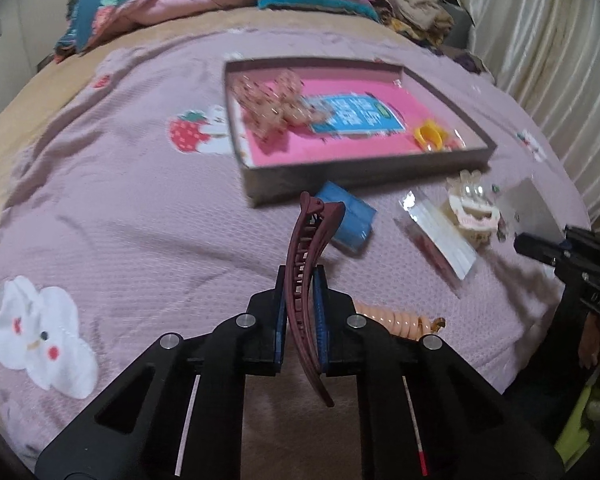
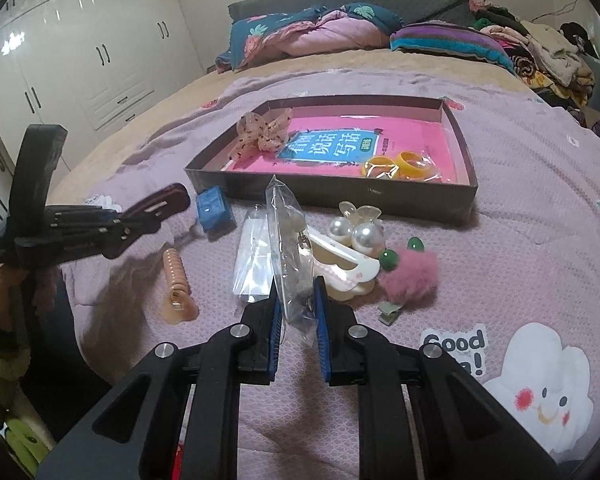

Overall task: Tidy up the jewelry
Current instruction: 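Carry the claw clip and clear bag over the box and release them inside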

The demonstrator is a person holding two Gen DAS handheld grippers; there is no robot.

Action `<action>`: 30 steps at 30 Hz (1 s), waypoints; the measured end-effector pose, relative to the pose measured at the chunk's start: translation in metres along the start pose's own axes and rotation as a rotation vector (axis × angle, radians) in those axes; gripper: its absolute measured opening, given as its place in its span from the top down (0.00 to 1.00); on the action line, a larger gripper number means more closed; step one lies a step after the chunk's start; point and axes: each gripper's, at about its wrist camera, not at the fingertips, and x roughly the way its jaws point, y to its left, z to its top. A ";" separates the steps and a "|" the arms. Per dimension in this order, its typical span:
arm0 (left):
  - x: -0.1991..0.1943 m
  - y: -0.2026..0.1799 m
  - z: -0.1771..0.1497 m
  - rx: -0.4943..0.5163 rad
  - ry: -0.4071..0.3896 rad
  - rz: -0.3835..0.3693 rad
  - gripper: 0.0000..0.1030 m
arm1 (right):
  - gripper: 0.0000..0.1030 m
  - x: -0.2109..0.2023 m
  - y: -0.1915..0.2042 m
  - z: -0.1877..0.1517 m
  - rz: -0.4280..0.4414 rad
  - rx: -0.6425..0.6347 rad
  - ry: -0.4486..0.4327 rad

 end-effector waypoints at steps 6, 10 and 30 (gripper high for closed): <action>-0.016 0.012 0.004 -0.030 -0.031 0.015 0.95 | 0.86 -0.006 0.002 0.003 0.008 0.000 -0.016; -0.025 0.016 0.009 -0.045 -0.061 0.013 0.95 | 0.86 -0.010 0.004 0.007 0.014 -0.006 -0.024; -0.032 -0.005 0.064 -0.060 -0.127 -0.021 0.95 | 0.86 -0.032 -0.001 0.053 -0.006 -0.037 -0.120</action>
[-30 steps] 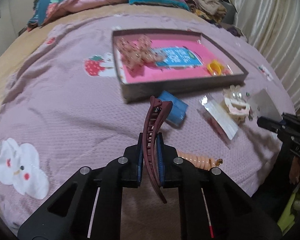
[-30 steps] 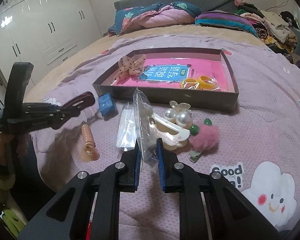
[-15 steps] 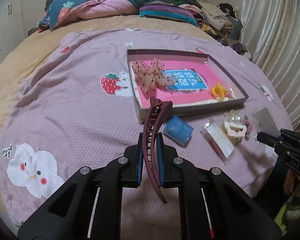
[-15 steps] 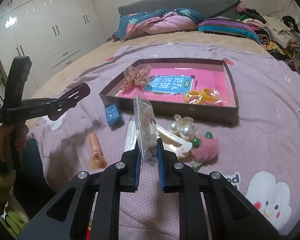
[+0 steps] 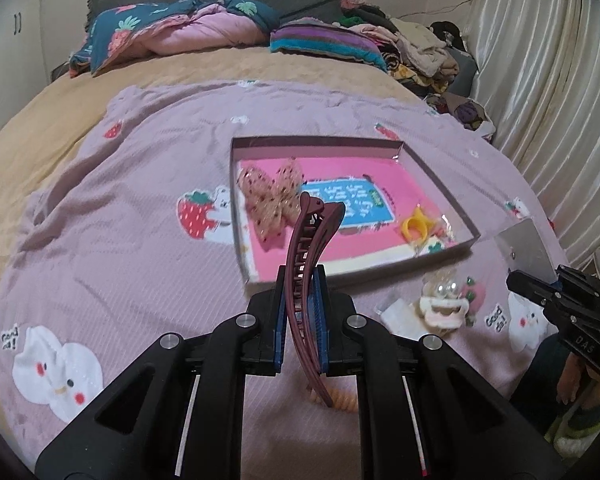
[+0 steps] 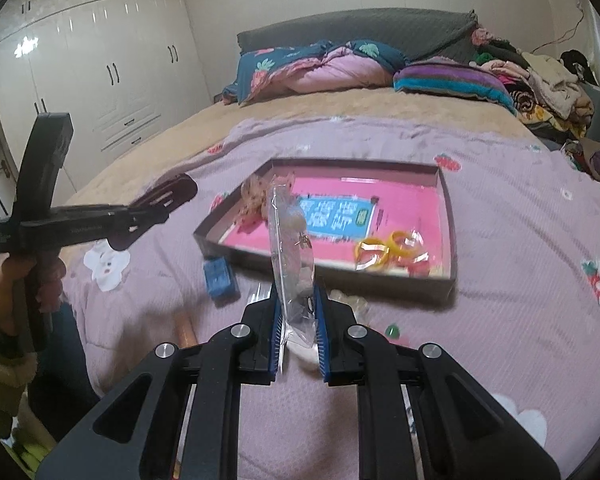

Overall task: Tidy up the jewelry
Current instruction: 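Carry the claw clip and clear bag over the box and release them inside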

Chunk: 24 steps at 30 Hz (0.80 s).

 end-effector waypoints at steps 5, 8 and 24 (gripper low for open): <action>0.002 -0.009 0.012 0.010 -0.011 -0.001 0.95 | 0.86 -0.005 -0.007 0.021 -0.010 0.000 -0.034; 0.004 -0.015 0.022 0.016 -0.023 -0.006 0.95 | 0.86 -0.007 -0.012 0.032 -0.019 0.002 -0.046; 0.027 -0.046 0.060 0.061 -0.040 -0.003 0.95 | 0.86 0.000 -0.039 0.074 -0.061 0.005 -0.064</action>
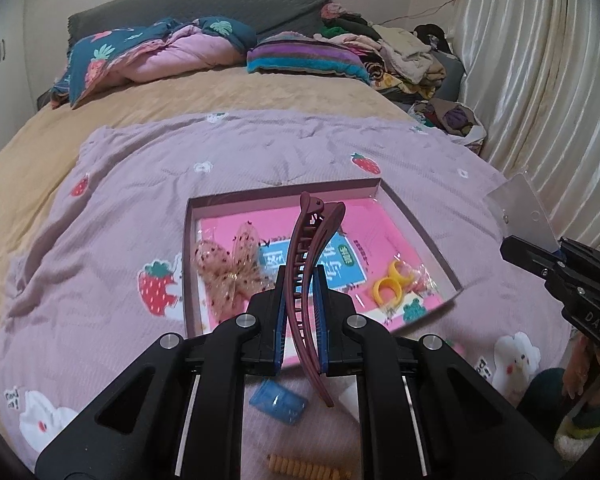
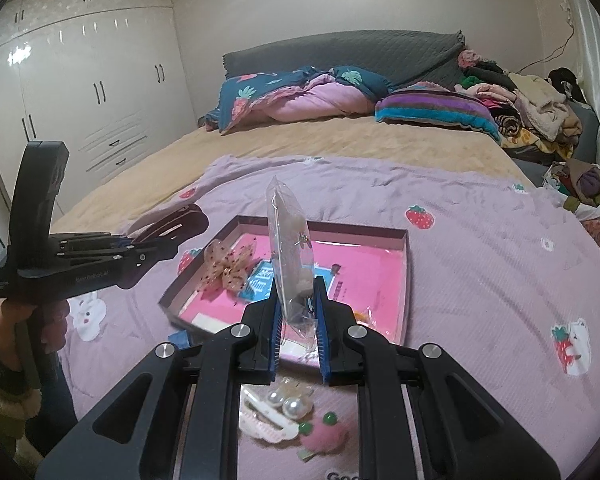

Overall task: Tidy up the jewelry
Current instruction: 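Carry the claw clip and clear bag over the box and release them inside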

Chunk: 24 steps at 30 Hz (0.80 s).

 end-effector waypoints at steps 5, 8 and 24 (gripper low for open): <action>0.014 -0.005 0.010 0.005 0.010 0.022 0.95 | 0.86 0.012 -0.009 0.013 0.000 0.009 0.006; 0.021 -0.006 0.015 0.006 0.010 0.037 0.95 | 0.86 0.020 -0.014 0.020 -0.005 0.020 0.006; 0.074 -0.006 0.013 -0.021 0.070 0.067 0.95 | 0.86 0.074 -0.046 0.002 0.000 0.093 0.090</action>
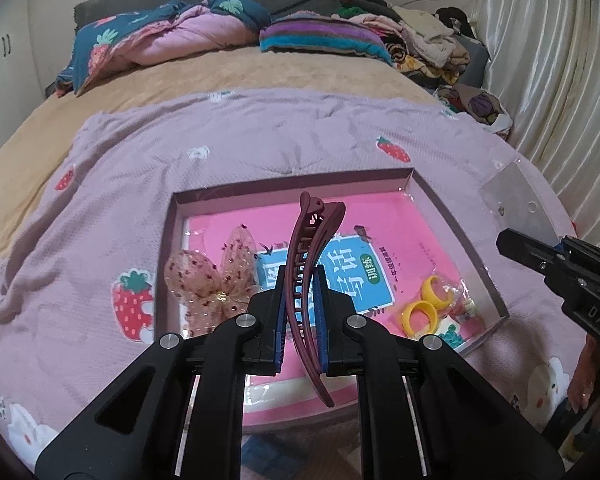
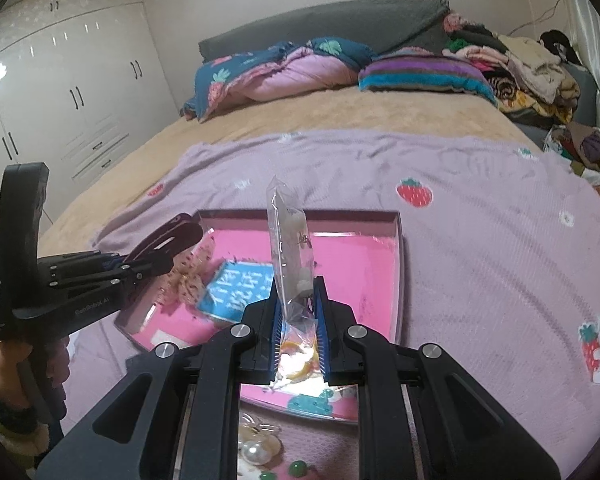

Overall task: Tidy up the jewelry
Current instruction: 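Carry the claw clip and clear bag over the box and release them inside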

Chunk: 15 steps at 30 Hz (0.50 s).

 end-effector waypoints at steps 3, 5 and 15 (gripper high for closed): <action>0.010 -0.001 -0.003 -0.005 0.016 0.003 0.95 | 0.86 0.011 -0.007 -0.004 -0.003 0.011 0.025; 0.015 -0.002 -0.005 -0.002 0.024 0.006 0.95 | 0.86 0.021 -0.010 -0.006 -0.014 0.014 0.052; 0.034 0.004 -0.015 -0.024 0.062 0.024 0.95 | 0.84 0.050 -0.017 -0.018 -0.069 -0.001 0.116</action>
